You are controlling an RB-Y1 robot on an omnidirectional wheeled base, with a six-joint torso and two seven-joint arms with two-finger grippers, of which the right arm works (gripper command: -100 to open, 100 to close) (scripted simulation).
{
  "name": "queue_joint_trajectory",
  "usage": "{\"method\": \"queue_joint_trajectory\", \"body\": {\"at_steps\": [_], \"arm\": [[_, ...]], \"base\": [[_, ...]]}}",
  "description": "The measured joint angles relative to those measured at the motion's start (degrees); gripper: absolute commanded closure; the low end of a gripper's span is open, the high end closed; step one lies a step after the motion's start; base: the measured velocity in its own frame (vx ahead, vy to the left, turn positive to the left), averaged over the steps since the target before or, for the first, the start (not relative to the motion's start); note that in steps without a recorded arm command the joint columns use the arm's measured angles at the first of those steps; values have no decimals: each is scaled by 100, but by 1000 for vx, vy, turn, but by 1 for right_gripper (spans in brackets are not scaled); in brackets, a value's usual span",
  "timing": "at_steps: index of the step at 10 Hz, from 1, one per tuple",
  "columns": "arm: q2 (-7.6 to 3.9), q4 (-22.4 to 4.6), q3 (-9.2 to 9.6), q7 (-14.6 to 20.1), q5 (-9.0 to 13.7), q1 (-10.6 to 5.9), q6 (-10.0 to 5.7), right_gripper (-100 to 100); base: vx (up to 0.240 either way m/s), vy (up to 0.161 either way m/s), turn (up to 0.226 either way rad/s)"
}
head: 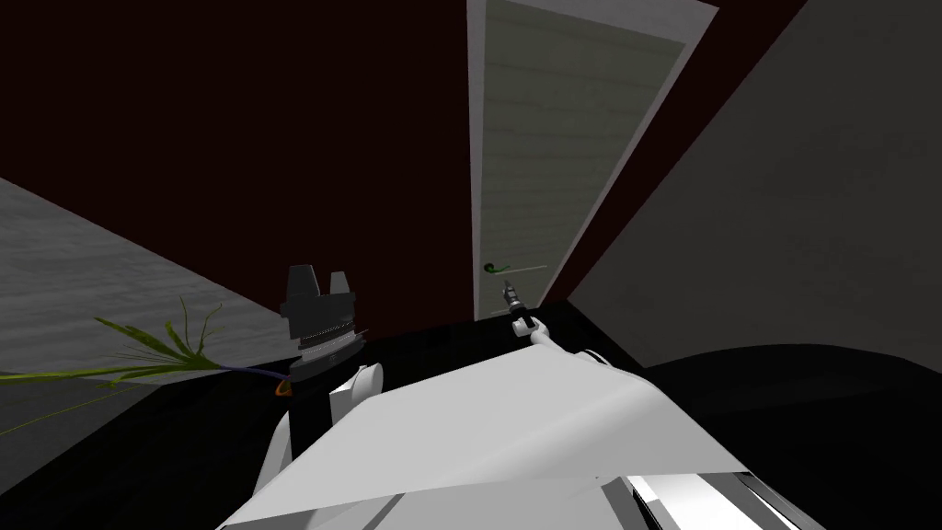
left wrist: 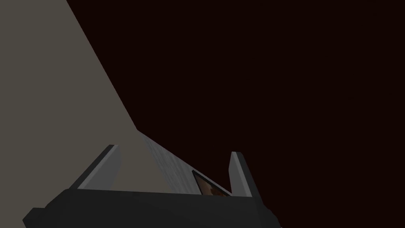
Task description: Pull the door open
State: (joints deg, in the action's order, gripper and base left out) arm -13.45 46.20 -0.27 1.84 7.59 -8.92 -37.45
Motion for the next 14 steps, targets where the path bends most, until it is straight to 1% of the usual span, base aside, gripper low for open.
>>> {"method": "queue_joint_trajectory", "body": {"at_steps": [1, 2, 5, 6, 7, 8, 9, 10, 11, 12, 13, 14], "arm": [[-16, -194, -10, -5, 22, -101, -22, -100], [-29, -219, -19, -18, 43, -106, 23, -100], [-68, -509, -29, -15, 80, -225, -6, -100], [-71, -521, -29, -13, 81, -230, -11, -100], [-130, -605, -61, 23, 100, -241, -46, -100], [-207, -734, -81, 93, 117, -244, -135, -100], [-244, -686, -125, 124, 139, -143, -170, -100], [-382, -835, -153, 230, 164, -116, -279, -100], [-542, -991, -187, 376, 194, -116, -389, -100], [-565, -805, -224, 404, 213, -4, -332, -100], [-655, -641, -279, 443, 246, 158, -264, -100], [-709, -747, -300, 495, 260, 149, -317, -100]], "base": [[91, -56, 130], [75, -60, 87], [32, -39, 36], [104, 25, 130], [156, 44, 137], [211, 65, 142], [242, 53, 167], [200, 40, 250], [122, 17, 52], [129, 25, 170], [128, 13, 78], [95, -2, 35]]}}
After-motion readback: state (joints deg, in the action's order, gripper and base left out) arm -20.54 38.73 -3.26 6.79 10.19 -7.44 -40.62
